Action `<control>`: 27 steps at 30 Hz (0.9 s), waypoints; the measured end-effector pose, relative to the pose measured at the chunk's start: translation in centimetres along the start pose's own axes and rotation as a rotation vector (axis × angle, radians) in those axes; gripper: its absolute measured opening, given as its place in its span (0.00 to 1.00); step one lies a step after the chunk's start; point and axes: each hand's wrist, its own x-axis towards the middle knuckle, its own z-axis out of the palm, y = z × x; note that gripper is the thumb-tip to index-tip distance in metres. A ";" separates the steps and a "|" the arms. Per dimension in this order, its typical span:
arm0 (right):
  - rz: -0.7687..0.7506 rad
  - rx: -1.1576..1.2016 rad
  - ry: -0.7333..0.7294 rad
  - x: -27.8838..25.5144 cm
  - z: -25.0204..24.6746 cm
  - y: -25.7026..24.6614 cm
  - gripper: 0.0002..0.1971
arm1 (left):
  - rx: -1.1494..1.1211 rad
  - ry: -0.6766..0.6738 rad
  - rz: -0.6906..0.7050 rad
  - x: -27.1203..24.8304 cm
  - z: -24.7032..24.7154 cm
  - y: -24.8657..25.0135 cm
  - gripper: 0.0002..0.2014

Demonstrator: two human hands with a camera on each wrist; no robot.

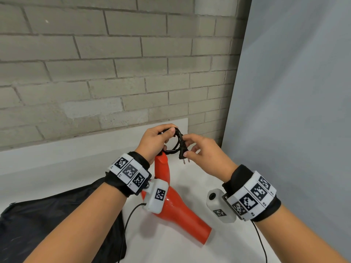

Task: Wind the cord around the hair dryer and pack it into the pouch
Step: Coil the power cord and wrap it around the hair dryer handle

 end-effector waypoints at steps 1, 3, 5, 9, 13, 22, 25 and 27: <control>0.007 0.064 0.011 0.1 0.1 0.0 0.20 | -0.007 -0.013 -0.006 0.0 0.0 0.0 0.07; 0.015 0.197 0.042 0.4 0.2 0.0 0.18 | -0.026 -0.043 -0.029 -0.1 0.0 0.0 0.08; 0.012 0.301 0.081 0.6 0.5 -0.1 0.15 | -0.039 -0.066 -0.049 -0.2 0.1 0.1 0.10; -0.016 0.386 0.188 1.0 1.1 -0.5 0.14 | 0.015 -0.090 -0.053 -0.4 0.1 0.4 0.11; -0.056 0.345 0.313 1.2 2.1 -0.3 0.14 | -0.004 -0.090 -0.047 -0.6 0.2 0.2 0.11; -0.162 0.156 0.448 1.7 3.6 1.1 0.12 | 0.007 -0.085 -0.052 -0.4 0.4 0.3 0.11; -0.141 0.164 0.411 1.8 3.9 1.2 0.11 | -0.007 -0.115 -0.046 -0.4 0.6 0.4 0.11; -0.141 0.161 0.396 1.7 4.0 1.4 0.10 | -0.006 -0.128 -0.047 -0.7 0.7 0.4 0.10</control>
